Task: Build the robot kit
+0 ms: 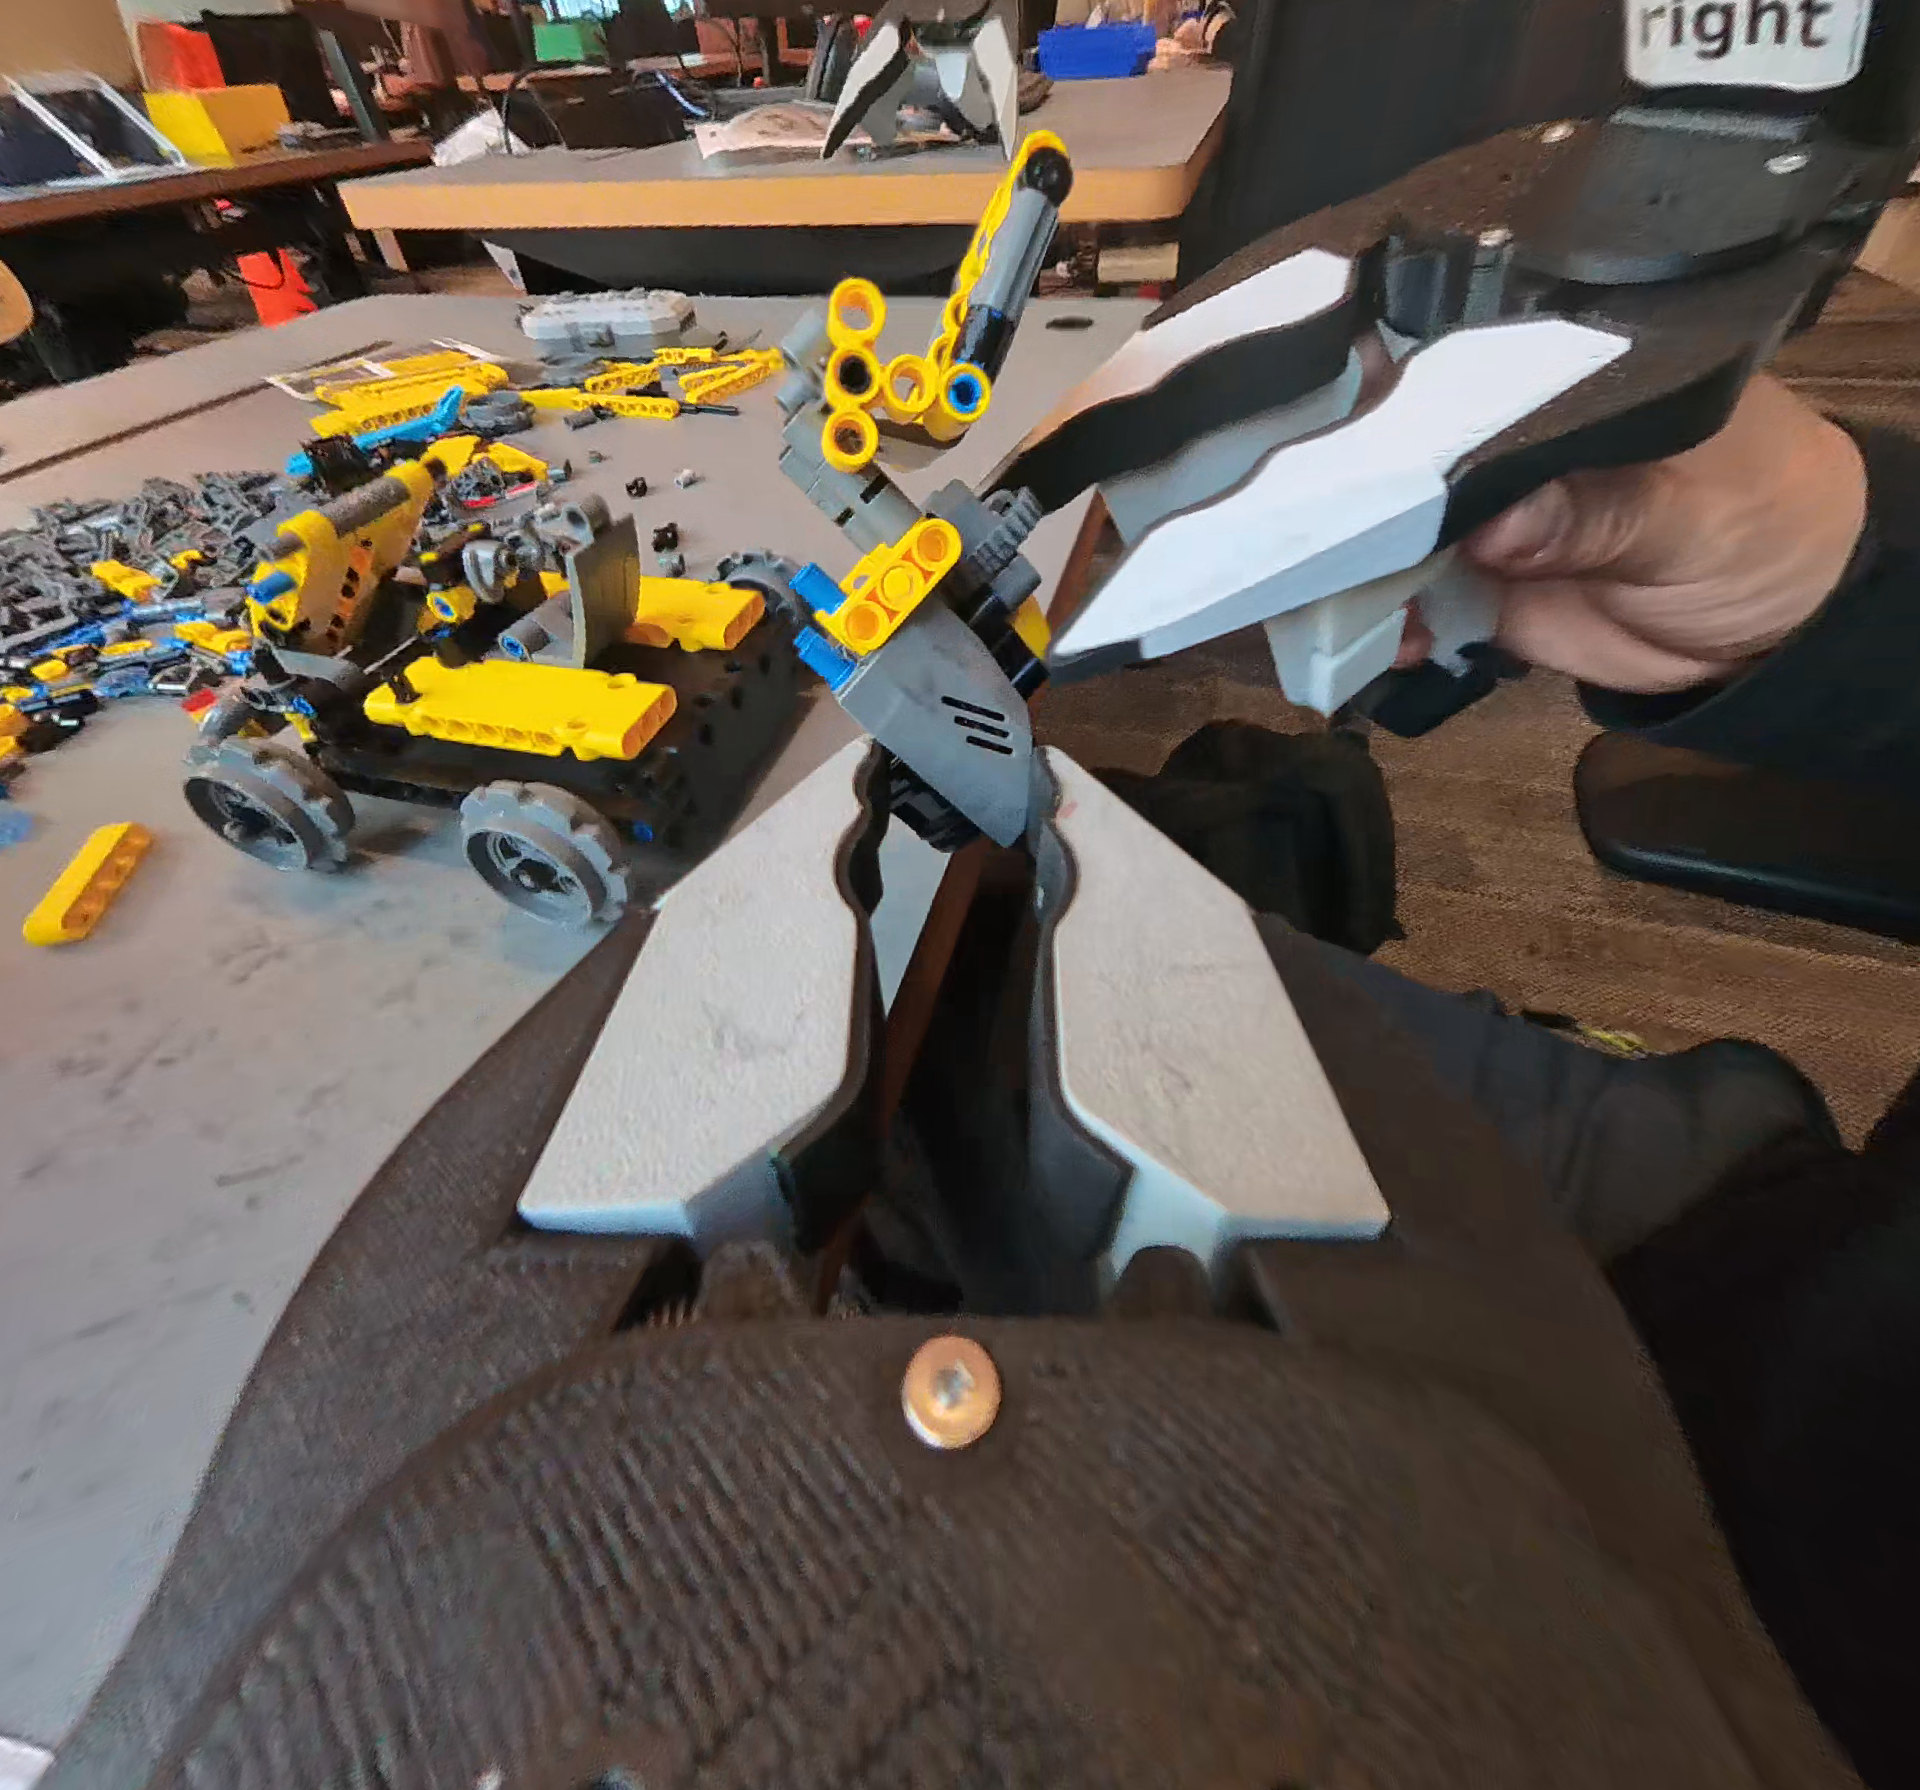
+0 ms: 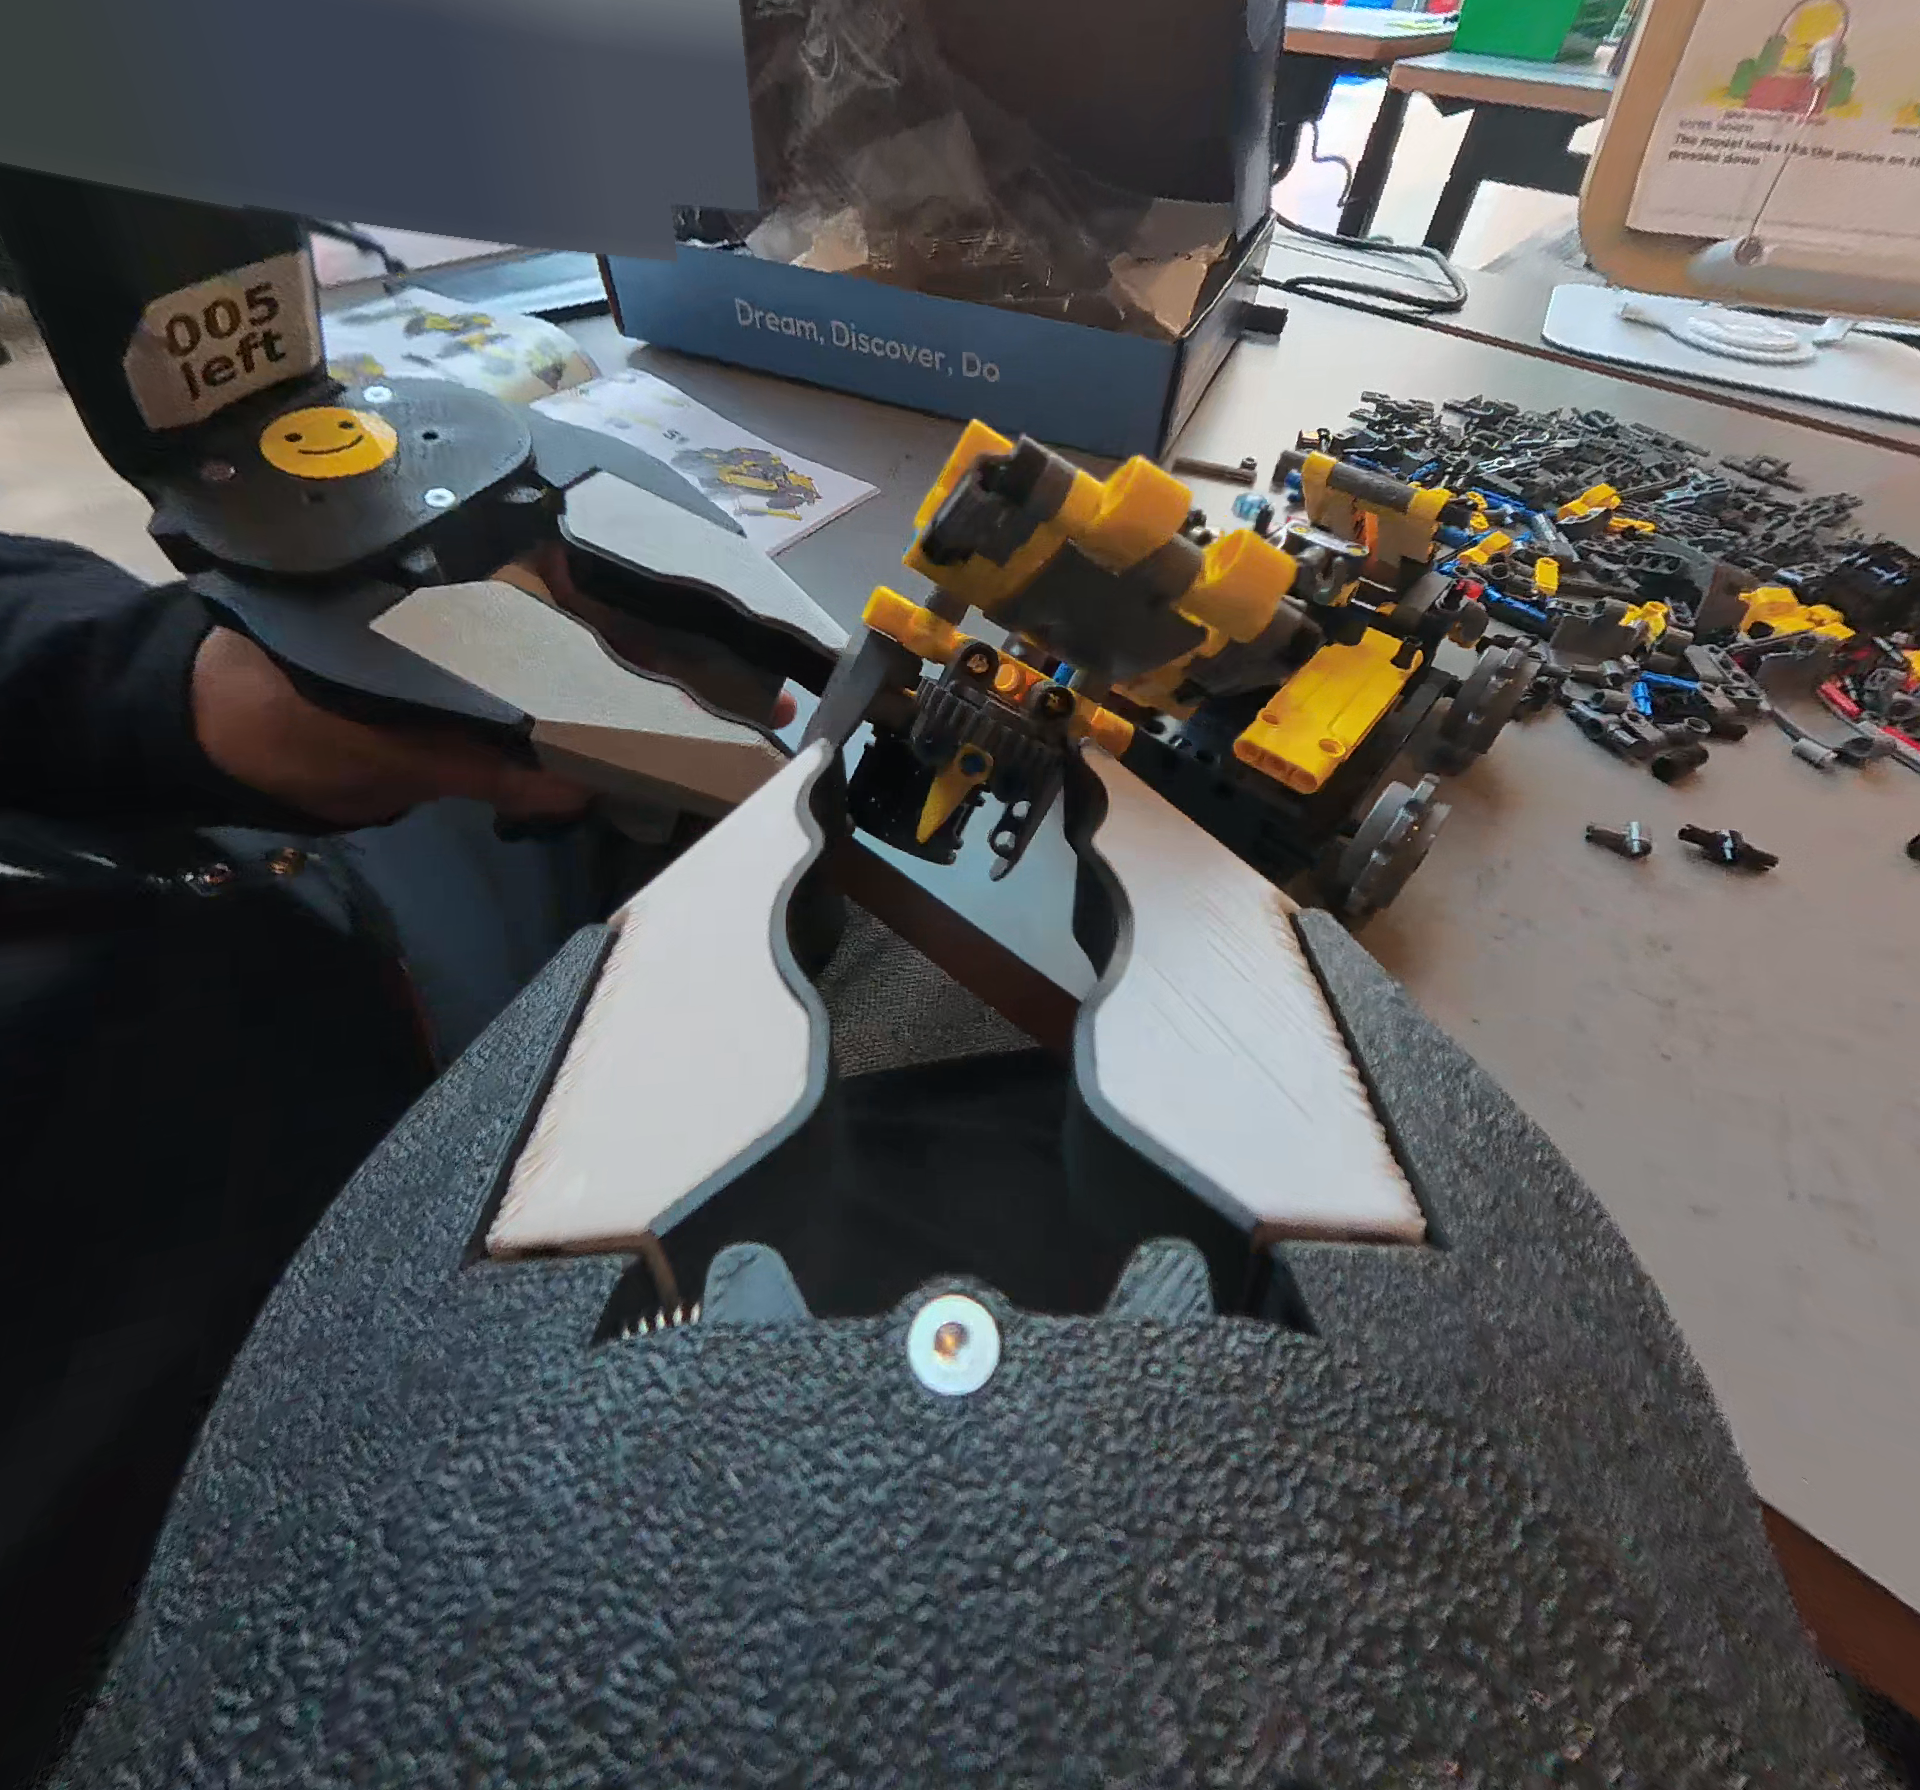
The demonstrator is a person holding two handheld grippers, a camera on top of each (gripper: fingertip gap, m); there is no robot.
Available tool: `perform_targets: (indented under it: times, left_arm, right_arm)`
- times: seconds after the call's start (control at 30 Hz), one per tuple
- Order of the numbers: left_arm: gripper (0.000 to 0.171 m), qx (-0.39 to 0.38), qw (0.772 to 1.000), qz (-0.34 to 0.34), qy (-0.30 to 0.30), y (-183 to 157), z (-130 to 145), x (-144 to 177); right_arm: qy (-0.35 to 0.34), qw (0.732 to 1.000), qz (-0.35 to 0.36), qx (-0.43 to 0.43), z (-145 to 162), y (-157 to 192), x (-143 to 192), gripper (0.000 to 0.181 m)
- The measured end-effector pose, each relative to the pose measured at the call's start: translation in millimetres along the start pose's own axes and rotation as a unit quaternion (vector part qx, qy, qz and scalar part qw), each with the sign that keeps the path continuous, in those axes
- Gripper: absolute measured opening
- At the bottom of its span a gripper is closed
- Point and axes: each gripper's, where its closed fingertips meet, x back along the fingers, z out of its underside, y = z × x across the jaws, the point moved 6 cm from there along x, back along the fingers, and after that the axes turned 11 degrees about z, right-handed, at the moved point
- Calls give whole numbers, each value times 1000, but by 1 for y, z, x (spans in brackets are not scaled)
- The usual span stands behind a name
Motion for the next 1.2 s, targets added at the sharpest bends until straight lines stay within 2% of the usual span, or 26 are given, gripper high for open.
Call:
perform_targets:
  times: [0.1,0.23,0.37,0.57,0.73,0.87,0.97,1.1,1.2]
  left_arm:
    - [23,-22,1000,-1,19,0,9,-1]
    - [23,-98,994,-15,44,-3,13,-1]
    - [23,-109,993,-19,48,-4,15,-4]
    - [23,-115,993,-29,21,-5,8,-6]
    - [23,-34,998,26,-36,-8,-6,-5]
    - [23,10,997,47,-68,-4,-14,0]
    - [23,43,992,77,-90,-3,-16,1]
    - [23,84,985,111,-102,5,-17,1]
    - [23,114,983,108,-97,10,-19,0]
  right_arm:
    - [-4,999,2,38,9,-4,-1,39]
    - [12,999,-9,34,20,-15,-2,46]
    - [8,999,-18,46,30,-15,-3,43]
    - [19,998,-23,57,44,-17,-5,44]
    - [-25,995,-48,79,25,-22,0,50]
    - [-79,989,-110,60,9,-26,5,51]
    - [-90,982,-158,42,5,-33,-2,52]
    - [-101,968,-222,64,-1,-40,-15,53]
    - [-98,958,-257,85,-9,-44,-19,58]
